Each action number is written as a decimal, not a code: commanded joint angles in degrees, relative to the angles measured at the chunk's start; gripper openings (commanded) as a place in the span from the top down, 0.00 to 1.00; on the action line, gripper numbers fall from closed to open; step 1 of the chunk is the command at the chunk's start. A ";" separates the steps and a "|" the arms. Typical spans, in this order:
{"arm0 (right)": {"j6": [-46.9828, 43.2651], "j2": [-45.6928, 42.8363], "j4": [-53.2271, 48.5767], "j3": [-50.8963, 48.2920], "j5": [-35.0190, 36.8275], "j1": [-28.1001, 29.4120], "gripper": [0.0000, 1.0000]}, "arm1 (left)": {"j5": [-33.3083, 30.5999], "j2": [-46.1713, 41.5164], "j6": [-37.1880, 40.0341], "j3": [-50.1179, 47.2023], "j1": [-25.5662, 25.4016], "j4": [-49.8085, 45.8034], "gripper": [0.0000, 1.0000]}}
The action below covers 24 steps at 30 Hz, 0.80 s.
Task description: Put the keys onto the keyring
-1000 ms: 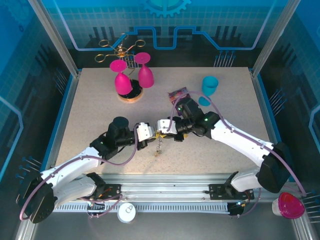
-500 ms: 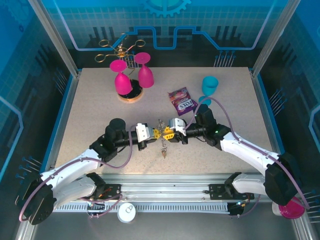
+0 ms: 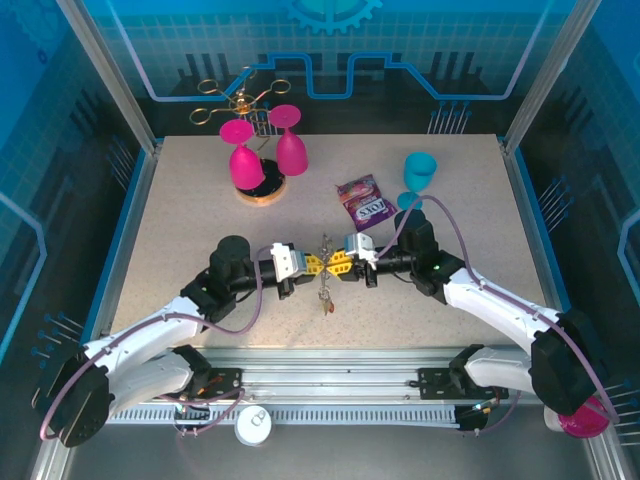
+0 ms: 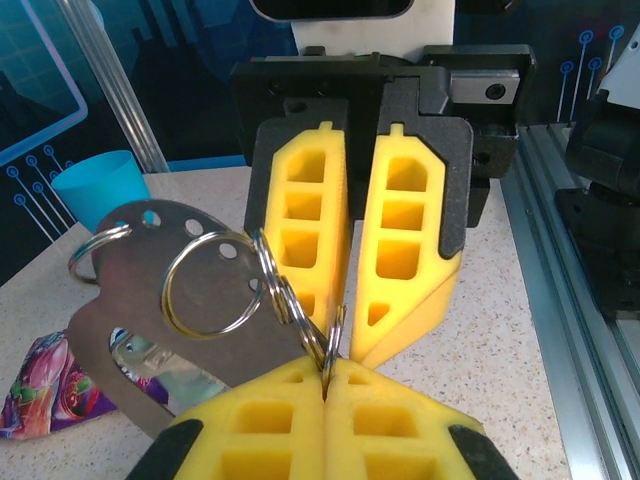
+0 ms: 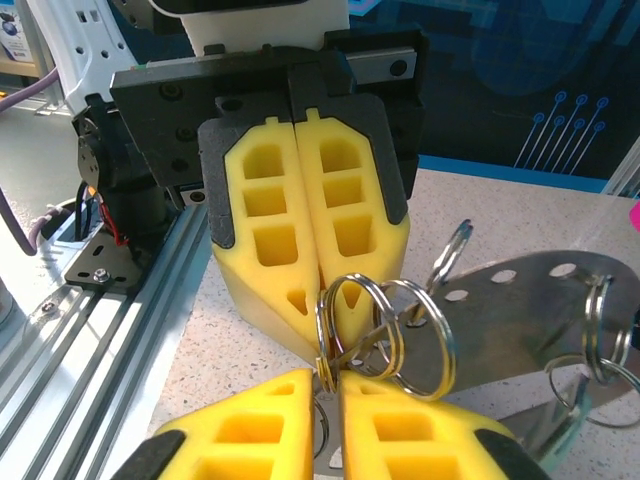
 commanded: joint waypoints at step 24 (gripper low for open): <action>1.78 1.24 -1.62 0.33 6.43 0.06 1.00 | -14.28 -6.19 -3.24 -0.78 0.18 -12.61 0.29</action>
